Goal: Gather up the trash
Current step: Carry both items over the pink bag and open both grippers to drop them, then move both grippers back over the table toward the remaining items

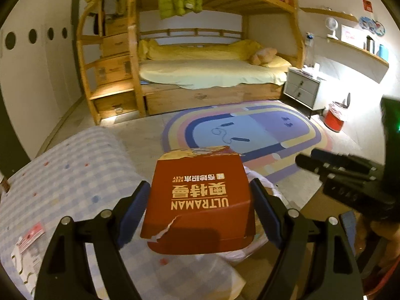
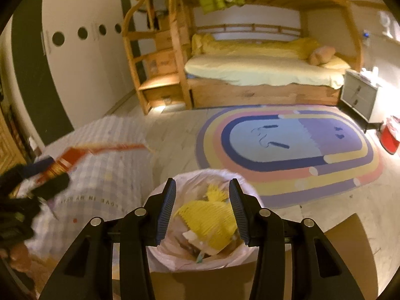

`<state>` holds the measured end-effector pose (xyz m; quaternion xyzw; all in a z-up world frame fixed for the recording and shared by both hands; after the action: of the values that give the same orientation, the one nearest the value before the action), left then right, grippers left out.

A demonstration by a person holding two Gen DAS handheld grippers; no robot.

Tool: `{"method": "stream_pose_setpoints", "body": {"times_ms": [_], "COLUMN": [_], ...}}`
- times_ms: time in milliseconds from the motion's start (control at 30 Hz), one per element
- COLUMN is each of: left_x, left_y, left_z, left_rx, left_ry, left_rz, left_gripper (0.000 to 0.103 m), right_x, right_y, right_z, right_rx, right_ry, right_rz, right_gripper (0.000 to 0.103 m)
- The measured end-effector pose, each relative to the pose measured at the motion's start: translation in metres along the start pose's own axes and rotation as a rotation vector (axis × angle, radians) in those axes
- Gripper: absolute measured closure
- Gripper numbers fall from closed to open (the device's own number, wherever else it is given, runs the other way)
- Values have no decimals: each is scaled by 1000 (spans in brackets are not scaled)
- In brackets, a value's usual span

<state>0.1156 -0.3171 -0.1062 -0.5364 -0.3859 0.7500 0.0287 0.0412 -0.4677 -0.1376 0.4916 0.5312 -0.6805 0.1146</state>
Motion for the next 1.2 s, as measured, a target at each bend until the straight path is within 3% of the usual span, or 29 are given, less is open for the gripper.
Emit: {"method": "stream_pose_setpoints", "body": {"times_ms": [133,233,267,633,800,1200], "left_x": [-9,-15,-16,-2,20,83], "left_y": [22,29,28,-24,-70,-182], "left_z": [15,17,16,-25,-46,-123], "left_rx": [28,27,25,-85,-146,-373], "left_ry": [19,23,18,-69,-99,-214], "left_rz": [-16,-11,-2,23,42,60], "left_gripper": [24,9,9,8,8,8], "right_x": [-10,-13,-14,-11,-5,17], "right_y": [-10,-13,-13,-37,-57,-99], "right_z": [13,21,23,-2,-39,-191], "right_rx": [3,4,4,-47,-117,-359], "right_ry": [31,46,51,27,-28,-272], "right_rz": [33,40,40,42,37,49], "right_gripper": [54,52,52,52,52,44]}}
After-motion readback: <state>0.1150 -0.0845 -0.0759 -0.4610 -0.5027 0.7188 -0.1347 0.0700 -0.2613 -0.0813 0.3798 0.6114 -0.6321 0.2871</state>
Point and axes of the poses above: each gripper's, at about its wrist camera, not at the fingertips, and y roughly the way its jaws point, z to its right, x to its underside, the point moved 6 cm from there along y, roughly the way its jaws point, and after that the axes turned 13 degrees about x, right-handed, at the moved point
